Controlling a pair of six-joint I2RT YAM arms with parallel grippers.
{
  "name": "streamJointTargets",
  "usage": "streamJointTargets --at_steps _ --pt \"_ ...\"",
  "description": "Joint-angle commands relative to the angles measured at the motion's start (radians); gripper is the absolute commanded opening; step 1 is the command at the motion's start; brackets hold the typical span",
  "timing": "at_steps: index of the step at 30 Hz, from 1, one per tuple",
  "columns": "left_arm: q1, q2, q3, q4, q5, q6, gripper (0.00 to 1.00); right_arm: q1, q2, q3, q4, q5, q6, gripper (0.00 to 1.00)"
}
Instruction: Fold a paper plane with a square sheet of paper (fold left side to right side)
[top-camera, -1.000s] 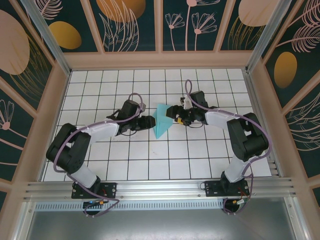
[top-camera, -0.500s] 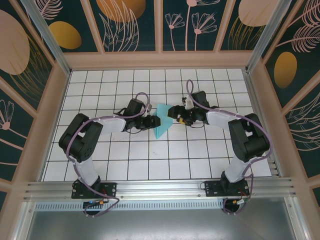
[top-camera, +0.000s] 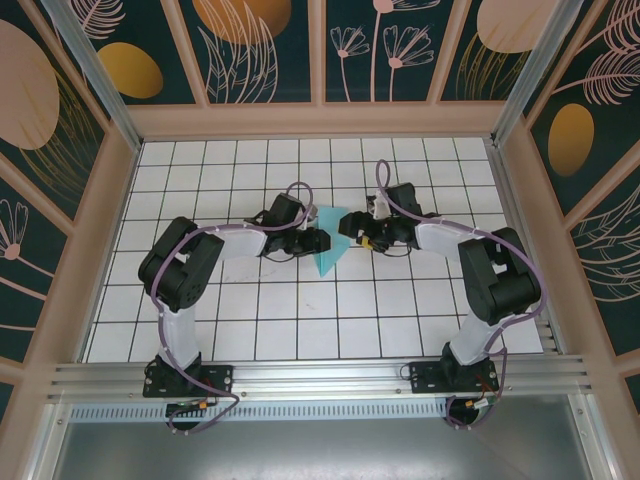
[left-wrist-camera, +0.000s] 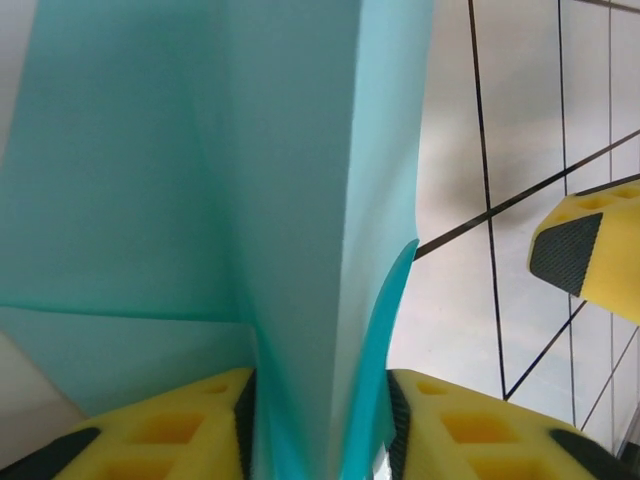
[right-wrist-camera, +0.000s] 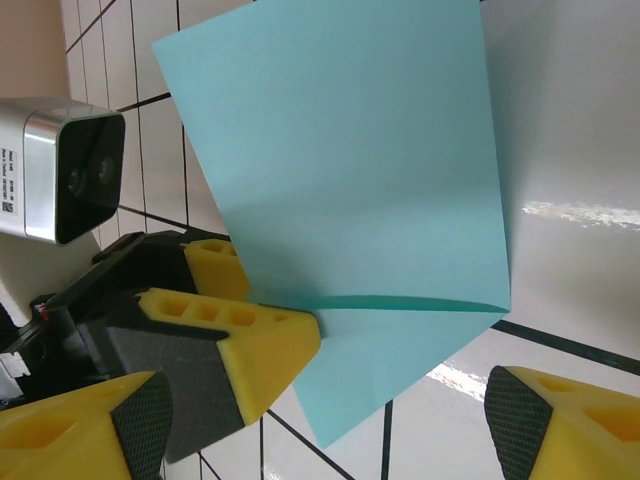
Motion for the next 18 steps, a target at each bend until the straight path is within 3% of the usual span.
streamJointTargets --at_steps 1,9,18 --pt "-0.007 0.017 0.029 -0.024 -0.009 0.029 0.32 -0.010 -0.048 -0.022 -0.016 -0.002 -0.022 0.84" --pt "-0.005 -0.033 -0.022 0.073 0.072 0.029 0.12 -0.093 -0.116 -0.128 0.114 -0.130 -0.024 0.85" --pt "-0.003 -0.098 -0.080 0.175 0.159 0.011 0.06 -0.138 -0.025 -0.143 0.298 -0.295 -0.103 0.80"
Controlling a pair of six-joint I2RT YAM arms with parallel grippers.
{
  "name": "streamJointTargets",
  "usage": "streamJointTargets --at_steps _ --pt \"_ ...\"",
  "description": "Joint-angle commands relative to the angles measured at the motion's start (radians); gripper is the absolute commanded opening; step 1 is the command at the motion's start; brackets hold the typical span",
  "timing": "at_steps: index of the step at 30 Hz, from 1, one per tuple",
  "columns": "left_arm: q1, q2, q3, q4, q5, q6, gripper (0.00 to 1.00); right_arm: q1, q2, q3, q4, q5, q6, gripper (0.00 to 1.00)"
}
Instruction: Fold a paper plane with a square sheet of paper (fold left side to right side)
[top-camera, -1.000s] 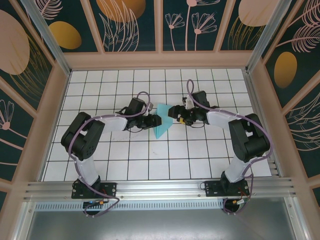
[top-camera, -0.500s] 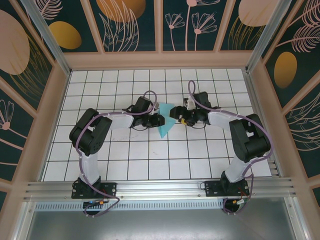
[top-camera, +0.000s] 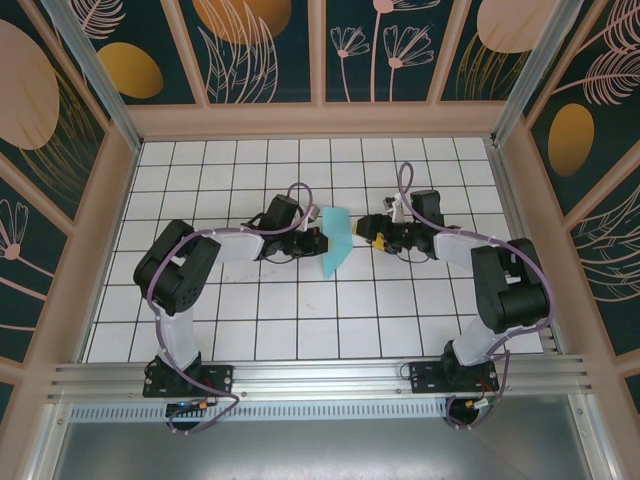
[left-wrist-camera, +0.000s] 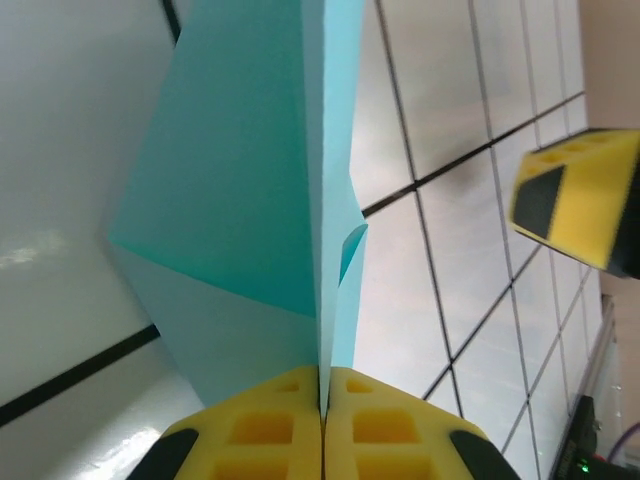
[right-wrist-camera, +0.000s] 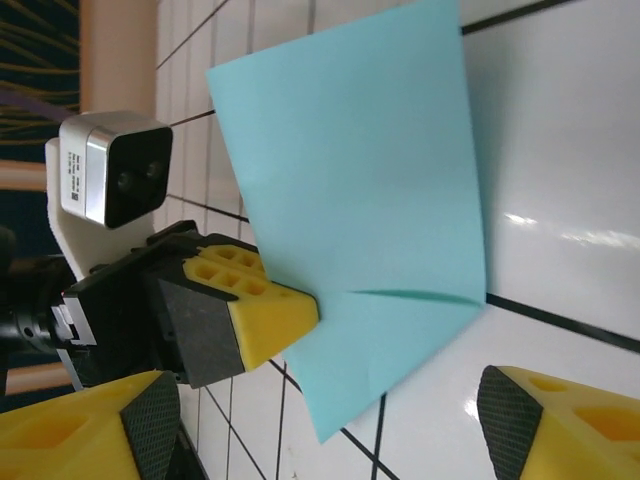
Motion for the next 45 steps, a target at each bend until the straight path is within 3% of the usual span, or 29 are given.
streamJointTargets --at_steps 1,12,19,31,35,45 --pt "-0.003 -0.065 -0.028 0.081 0.069 -0.004 0.06 -0.009 0.060 0.018 0.125 -0.100 -0.065 0.80" --pt "-0.002 -0.134 -0.106 0.169 0.151 -0.040 0.03 -0.012 0.170 0.028 0.374 -0.247 -0.021 0.77" --pt "-0.002 -0.122 -0.120 0.192 0.166 -0.052 0.03 -0.006 0.199 0.020 0.421 -0.280 0.015 0.64" --pt "-0.003 -0.033 -0.146 0.288 0.180 -0.131 0.03 -0.005 0.186 0.015 0.260 -0.209 -0.057 0.26" --pt "-0.003 -0.003 -0.150 0.304 0.184 -0.139 0.03 -0.004 0.167 0.017 0.210 -0.179 -0.060 0.17" --pt "-0.002 0.067 -0.165 0.374 0.202 -0.175 0.06 0.024 0.151 0.039 0.053 -0.073 -0.061 0.15"
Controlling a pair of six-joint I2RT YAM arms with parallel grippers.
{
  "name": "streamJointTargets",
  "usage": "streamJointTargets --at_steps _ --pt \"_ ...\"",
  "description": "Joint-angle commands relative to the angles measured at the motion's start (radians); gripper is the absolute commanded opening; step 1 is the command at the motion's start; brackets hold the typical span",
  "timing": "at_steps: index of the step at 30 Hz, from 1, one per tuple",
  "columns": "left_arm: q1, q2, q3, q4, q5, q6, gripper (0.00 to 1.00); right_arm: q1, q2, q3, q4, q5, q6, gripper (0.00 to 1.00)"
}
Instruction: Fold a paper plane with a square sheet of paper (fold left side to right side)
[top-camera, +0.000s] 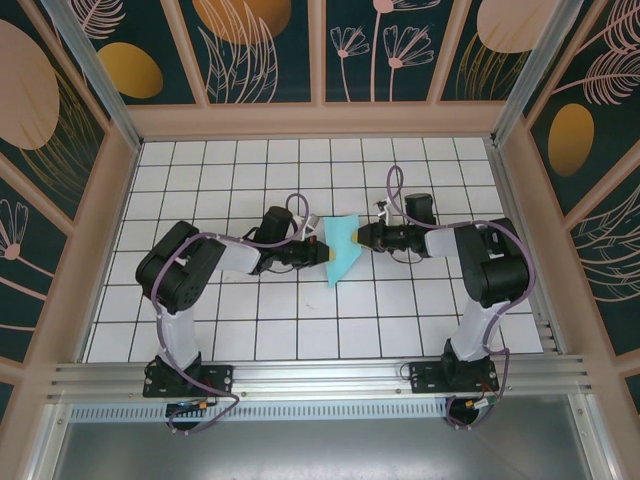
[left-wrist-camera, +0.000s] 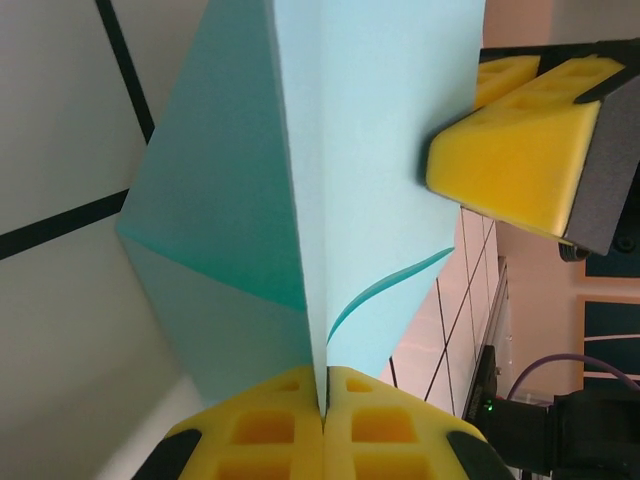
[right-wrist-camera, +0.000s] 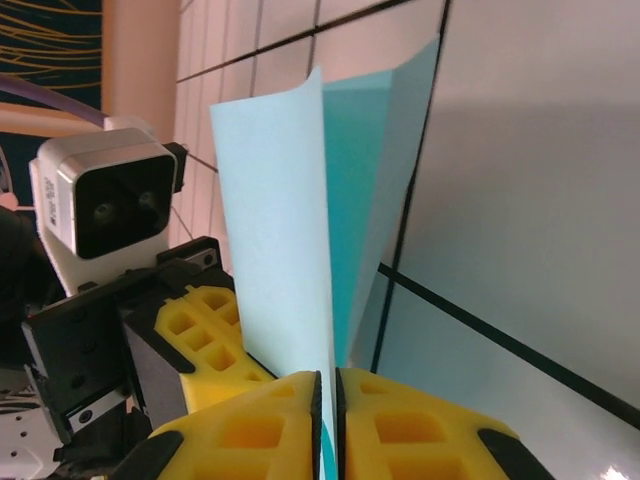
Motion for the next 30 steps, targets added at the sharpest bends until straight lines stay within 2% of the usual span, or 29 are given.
streamJointTargets --at_steps 1,5,10,18,21,25,30 --pt "-0.003 0.031 -0.013 0.056 0.023 -0.018 0.06 0.017 -0.029 0.023 -0.067 0.044 -0.016 0.15" --pt "-0.003 0.053 -0.016 0.060 0.020 -0.018 0.09 0.030 -0.023 0.037 -0.103 0.076 -0.015 0.14" --pt "-0.003 0.053 -0.018 0.017 -0.012 0.013 0.21 0.039 -0.016 0.060 -0.159 0.116 -0.022 0.13" --pt "0.034 -0.059 -0.025 -0.170 -0.097 0.120 0.48 0.051 -0.017 0.077 -0.196 0.133 -0.031 0.13" --pt "0.051 -0.117 -0.020 -0.248 -0.128 0.159 0.55 0.055 -0.017 0.081 -0.199 0.133 -0.028 0.13" --pt "0.059 -0.176 -0.006 -0.320 -0.156 0.186 0.57 0.060 -0.014 0.085 -0.200 0.131 -0.028 0.13" --pt "0.045 -0.220 0.012 -0.290 -0.092 0.161 0.46 0.066 -0.013 0.087 -0.201 0.135 -0.028 0.13"
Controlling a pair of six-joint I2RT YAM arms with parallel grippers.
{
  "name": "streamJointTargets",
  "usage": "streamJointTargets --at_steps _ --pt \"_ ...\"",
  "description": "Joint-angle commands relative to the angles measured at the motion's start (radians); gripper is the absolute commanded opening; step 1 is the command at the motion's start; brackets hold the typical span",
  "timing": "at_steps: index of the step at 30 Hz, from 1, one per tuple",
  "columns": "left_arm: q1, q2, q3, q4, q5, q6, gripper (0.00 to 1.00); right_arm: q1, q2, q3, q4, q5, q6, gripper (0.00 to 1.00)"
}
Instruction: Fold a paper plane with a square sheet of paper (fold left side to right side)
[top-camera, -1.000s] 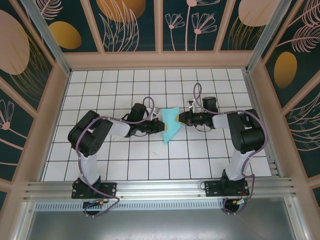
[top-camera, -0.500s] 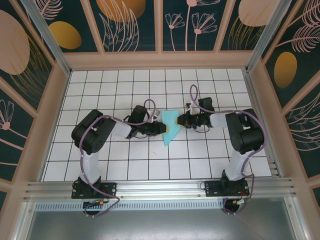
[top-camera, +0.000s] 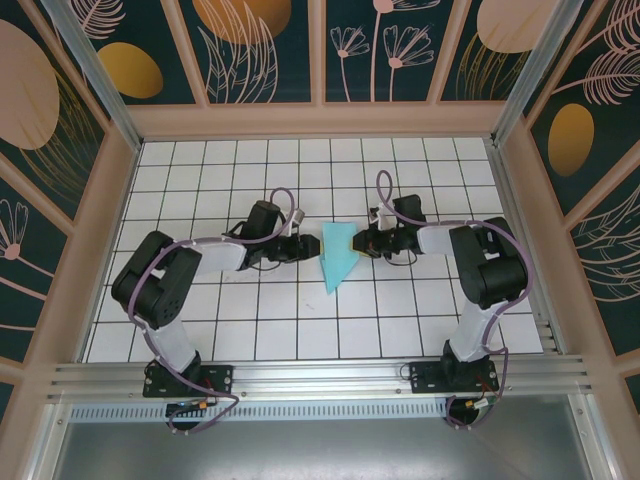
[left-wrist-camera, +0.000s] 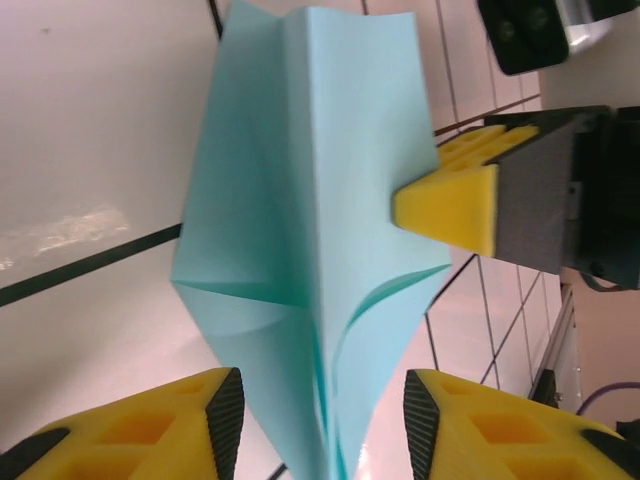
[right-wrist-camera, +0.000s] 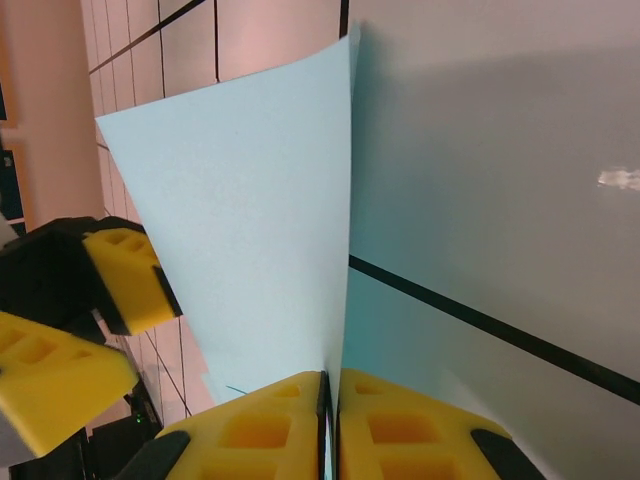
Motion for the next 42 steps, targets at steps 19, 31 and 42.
streamJointTargets --at_steps 19,31,42 --pt "-0.094 0.124 0.093 -0.054 0.001 0.029 0.42 0.018 -0.011 0.040 -0.038 0.021 -0.025 0.14" --pt "-0.091 0.169 0.082 -0.045 -0.041 0.036 0.38 0.021 -0.031 0.041 -0.094 -0.011 -0.003 0.37" --pt "-0.086 0.167 0.064 -0.022 -0.040 0.027 0.26 -0.063 -0.162 -0.027 -0.161 0.079 0.009 0.37"
